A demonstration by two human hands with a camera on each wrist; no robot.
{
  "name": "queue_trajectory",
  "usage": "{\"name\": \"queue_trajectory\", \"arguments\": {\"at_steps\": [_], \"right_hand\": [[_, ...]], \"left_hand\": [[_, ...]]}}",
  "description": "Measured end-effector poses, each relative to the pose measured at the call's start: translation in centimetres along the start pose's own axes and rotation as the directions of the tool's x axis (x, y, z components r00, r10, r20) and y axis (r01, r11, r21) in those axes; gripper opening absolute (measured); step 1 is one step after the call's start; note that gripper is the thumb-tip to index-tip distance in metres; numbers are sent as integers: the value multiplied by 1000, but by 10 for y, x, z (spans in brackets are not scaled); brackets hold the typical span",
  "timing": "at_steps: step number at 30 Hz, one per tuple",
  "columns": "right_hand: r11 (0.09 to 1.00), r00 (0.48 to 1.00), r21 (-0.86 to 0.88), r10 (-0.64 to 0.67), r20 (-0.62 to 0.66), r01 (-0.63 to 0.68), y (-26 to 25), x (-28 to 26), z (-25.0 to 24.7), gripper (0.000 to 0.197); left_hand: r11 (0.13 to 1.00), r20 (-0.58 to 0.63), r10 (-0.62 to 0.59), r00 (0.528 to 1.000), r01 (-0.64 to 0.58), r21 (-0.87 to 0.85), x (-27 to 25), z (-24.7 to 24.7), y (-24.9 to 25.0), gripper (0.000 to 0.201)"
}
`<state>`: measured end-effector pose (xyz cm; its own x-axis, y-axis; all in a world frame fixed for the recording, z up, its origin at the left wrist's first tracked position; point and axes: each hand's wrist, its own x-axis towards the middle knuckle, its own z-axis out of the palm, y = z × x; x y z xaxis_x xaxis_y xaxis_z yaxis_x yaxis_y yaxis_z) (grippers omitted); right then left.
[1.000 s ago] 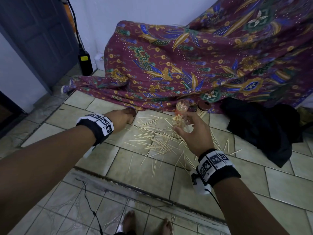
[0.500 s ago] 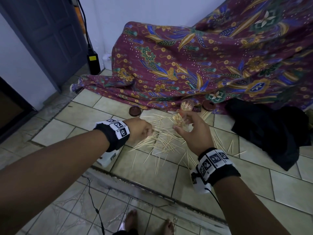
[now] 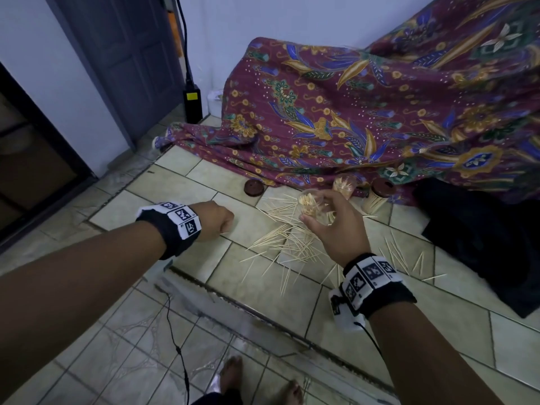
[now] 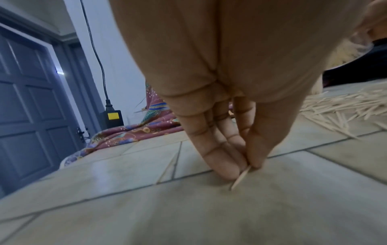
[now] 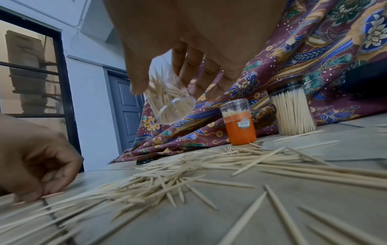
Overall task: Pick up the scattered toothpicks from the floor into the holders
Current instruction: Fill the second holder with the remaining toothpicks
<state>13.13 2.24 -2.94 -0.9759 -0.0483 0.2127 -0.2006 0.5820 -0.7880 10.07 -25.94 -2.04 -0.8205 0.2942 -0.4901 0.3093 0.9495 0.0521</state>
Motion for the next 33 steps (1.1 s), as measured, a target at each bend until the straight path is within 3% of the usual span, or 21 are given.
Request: {"name": "queue_trajectory", "arguments": {"at_steps": [7,13,15,17,19,22,24,28,33], "right_hand": [[1000,1000,-9,5,-7,-5,-1,0,-3,43],[1000,999,-18,12,-36,-13,3,-6,-13,45],[999,998,-19,27,-48,-28,6,-7,-14,46],[998,997,-15,53,-58,-53,9,-9,-17,47],[998,996,-4,64,-62,-64,11,-10,-18,50],[998,995,-6,69,-66,-69,13,-12,-21,50],[997,995,-6,77,-69,-78,13,-12,-22,50],[996,993,1,86,-78,-86,11,-11,-26,49],[997,994,-8,74,-76,-75,12,-10,-29,48]], "left_hand": [[967,-14,26,1000,-29,-253,-1,5,49,22],[789,-80,94,992,-123,-602,9,12,88,14],[826,-94,126,988,-157,-541,12,7,89,14],[913,-94,163,982,-186,-363,11,-2,85,13],[961,8,171,985,-165,-224,7,-7,75,14],[986,215,157,964,-142,-83,1,-1,65,33],[980,243,193,951,-198,-4,-2,6,68,29],[964,242,259,935,-265,-7,3,8,84,11],[957,212,290,933,-288,-43,15,11,102,14]]}}
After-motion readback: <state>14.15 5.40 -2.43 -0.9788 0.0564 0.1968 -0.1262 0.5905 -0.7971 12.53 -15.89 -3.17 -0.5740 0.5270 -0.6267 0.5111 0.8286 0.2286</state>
